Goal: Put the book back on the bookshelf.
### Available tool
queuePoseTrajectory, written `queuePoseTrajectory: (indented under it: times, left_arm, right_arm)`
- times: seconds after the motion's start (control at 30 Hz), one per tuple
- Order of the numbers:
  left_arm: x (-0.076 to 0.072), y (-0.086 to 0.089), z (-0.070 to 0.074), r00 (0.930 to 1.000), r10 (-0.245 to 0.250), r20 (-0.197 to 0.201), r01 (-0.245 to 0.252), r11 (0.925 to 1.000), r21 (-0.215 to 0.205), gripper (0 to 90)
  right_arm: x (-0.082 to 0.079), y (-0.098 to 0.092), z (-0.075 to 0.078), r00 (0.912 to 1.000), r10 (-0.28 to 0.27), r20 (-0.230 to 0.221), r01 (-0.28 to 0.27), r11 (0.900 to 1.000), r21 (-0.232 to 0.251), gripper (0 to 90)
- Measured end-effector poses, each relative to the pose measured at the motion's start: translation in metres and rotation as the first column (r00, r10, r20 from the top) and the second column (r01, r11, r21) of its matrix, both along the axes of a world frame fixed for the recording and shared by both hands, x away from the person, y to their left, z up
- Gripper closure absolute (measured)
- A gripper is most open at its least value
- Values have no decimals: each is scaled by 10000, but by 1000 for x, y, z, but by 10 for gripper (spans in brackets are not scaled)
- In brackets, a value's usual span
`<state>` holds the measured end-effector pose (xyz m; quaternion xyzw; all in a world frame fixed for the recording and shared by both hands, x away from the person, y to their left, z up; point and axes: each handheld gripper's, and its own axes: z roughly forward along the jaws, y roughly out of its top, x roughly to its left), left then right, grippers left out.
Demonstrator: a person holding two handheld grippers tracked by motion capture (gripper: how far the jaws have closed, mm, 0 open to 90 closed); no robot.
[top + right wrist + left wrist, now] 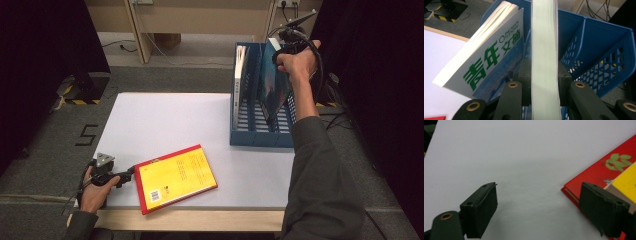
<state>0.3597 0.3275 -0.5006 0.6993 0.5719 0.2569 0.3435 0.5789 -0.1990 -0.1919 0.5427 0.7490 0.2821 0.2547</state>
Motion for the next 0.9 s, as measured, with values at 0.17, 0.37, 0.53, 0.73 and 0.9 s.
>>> queuePoseTrajectory:
  times: [0.17, 0.37, 0.53, 0.73, 0.9]
  left_arm:
    - [1, -1, -3, 9996, 48, -268, -38, 9994, 354, 148]
    - [2, 0, -4, 9994, 101, -334, -92, 9996, 256, 141]
    - [2, 0, -4, 9994, 111, -337, -103, 9996, 252, 140]
    - [2, 0, -4, 9994, 112, -341, -103, 9996, 251, 140]
    - [2, 0, -4, 9993, 122, -346, -113, 9996, 240, 140]
  right_arm:
    - [9, 0, -12, 9999, -102, -119, 104, 9998, 161, 734]
    - [22, 2, -32, 9990, -270, -344, 279, 9993, 245, 734]
    - [30, 5, -48, 9981, -314, -528, 329, 9991, 273, 733]
    - [37, 6, -62, 9964, -414, -740, 442, 9984, 365, 732]
    - [40, 9, -71, 9957, -351, -852, 376, 9989, 275, 724]
